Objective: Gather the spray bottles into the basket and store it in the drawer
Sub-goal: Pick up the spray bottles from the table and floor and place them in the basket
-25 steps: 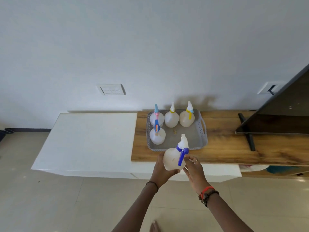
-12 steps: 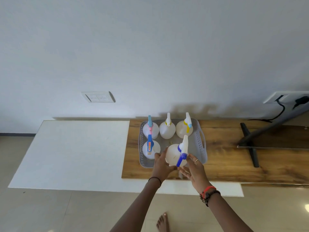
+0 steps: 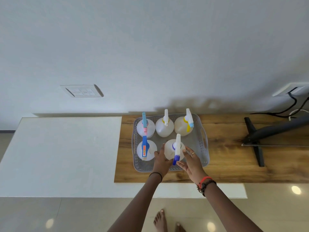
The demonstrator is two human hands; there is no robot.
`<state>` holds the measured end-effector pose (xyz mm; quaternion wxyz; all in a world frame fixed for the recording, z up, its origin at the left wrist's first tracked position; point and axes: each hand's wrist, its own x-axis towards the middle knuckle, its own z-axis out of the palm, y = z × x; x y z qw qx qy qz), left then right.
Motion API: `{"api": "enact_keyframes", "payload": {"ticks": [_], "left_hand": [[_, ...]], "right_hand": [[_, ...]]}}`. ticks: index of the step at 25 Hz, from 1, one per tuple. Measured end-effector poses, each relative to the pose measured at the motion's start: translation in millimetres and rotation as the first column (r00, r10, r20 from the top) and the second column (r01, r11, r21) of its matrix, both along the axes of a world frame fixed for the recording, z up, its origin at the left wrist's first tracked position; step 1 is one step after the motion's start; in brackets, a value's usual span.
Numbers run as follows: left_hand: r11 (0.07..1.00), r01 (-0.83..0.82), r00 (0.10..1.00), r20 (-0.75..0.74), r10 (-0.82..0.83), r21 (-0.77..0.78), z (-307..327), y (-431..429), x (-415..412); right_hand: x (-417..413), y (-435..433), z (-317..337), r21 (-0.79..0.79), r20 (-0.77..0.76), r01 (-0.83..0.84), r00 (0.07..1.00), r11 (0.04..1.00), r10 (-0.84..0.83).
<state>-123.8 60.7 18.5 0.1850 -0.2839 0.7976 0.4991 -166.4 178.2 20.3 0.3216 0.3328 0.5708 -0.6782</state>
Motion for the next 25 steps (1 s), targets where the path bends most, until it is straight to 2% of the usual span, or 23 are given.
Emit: {"api": "enact_keyframes", "payload": {"ticks": [13,18,22,25], "left_hand": [[0.991,-0.134,0.988,0.084,0.131,0.025,-26.1,13.5,-10.7],[0.973,-0.228,0.97,0.094,0.224,0.039,-25.9,24.9,-10.4],[0.882,-0.459,0.886,0.122,0.447,0.108,-28.5,30.9,-9.7],[0.807,-0.574,0.817,0.166,0.552,0.143,-30.3,34.0,-10.5]], "right_hand": [[-16.7,-10.0,-33.4,0.024,0.018,-0.064,0.998,0.998,0.064],[-20.4,-8.2,-31.2,-0.011,-0.021,-0.093,0.995,0.996,0.093],[-23.6,-14.1,-27.7,-0.015,-0.001,-0.101,0.995,0.995,0.101],[-24.3,-19.1,-28.0,0.014,0.03,-0.114,0.993,0.993,0.114]]}}
